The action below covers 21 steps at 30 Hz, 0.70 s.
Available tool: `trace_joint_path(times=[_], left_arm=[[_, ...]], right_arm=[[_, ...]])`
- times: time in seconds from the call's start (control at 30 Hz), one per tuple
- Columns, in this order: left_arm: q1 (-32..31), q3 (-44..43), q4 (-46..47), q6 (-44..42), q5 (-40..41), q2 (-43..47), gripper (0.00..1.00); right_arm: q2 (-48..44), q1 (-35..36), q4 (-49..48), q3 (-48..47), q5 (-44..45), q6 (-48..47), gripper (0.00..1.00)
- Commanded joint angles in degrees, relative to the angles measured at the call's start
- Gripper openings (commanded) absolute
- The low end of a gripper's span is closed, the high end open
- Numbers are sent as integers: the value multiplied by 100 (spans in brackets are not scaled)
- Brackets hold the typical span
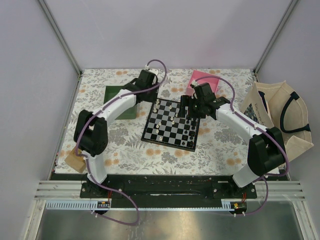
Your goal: Set up the chess pieces on the board
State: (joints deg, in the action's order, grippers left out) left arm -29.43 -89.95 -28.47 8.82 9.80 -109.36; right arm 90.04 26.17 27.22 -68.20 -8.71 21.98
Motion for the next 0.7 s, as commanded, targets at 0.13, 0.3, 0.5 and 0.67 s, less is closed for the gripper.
trace_joint_path(times=[0.13,0.3,0.5,0.67], left_arm=[[1026,-84,237,93,-65,557,57],[1562,-180,114,164,-294,302,56],[1888,-189,140,120,-479,56,56],[1985,-225,131,85,-628,-103,54]], right_arm=[[-30,-51,-165,-17,-166,52,89],[-13,-51,-164,-26,-201,43,89],[-4,-51,-147,-44,-219,35,89],[22,-51,-130,-88,-263,52,89]])
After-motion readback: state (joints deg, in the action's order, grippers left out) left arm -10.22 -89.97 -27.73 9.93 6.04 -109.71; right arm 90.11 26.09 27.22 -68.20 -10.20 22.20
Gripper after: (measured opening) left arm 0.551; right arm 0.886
